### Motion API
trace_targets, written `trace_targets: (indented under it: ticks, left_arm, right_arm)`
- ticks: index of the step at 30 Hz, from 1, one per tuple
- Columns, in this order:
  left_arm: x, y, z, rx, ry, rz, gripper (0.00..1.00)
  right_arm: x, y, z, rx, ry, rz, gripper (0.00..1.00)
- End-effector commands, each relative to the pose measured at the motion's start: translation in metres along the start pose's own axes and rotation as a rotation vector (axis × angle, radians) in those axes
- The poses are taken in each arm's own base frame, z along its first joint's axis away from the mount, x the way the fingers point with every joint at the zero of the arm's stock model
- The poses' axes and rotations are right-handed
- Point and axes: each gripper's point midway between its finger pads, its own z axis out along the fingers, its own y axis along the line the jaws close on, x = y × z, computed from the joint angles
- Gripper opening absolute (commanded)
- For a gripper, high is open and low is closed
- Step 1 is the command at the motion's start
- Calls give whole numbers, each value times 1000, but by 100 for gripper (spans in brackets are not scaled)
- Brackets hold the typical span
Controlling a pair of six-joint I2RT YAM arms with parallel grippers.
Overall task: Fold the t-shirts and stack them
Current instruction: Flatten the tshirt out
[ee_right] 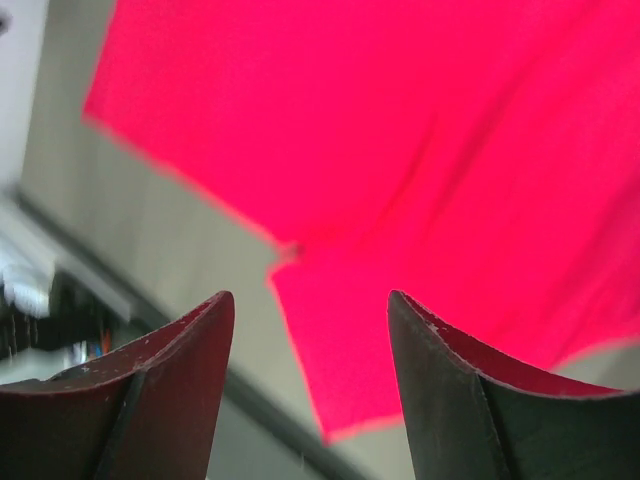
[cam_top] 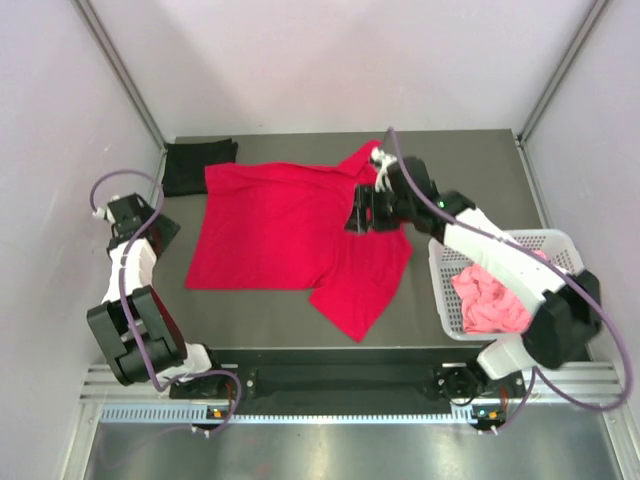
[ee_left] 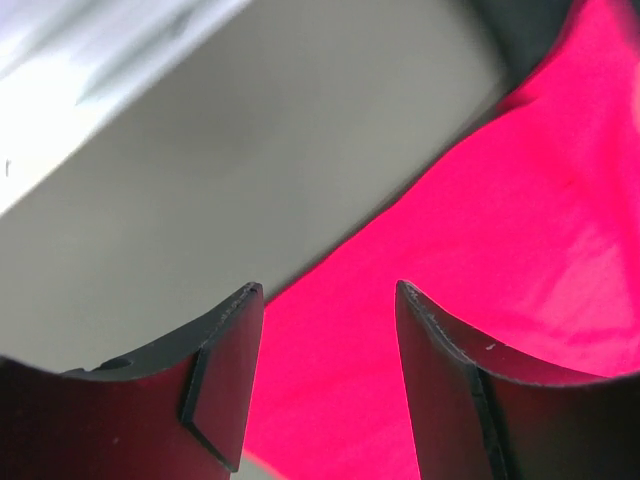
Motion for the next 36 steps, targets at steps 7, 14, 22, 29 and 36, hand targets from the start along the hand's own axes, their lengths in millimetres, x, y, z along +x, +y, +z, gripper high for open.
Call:
trace_targets:
  ticks: [7,14,22,29,36]
  left_arm:
    - [56,33,8,34,120,-80,58]
    - [81,64,16,-76,201,-8,52]
    - [99,84,9,-178,251,-65,57]
    - [111,100,2,-253,283,-77,56]
    - [121,97,8,-219,305,-86,51]
  right_arm:
    - [116,-1,-36,-76,121,91,62]
    - [151,-13,-39,-76,161,120,62]
    - [160,-18,-36,-61,198,105,62]
    - [173,-23,-29,-42,239,100,61]
    - [194,-20,-25,-35,277,99,61]
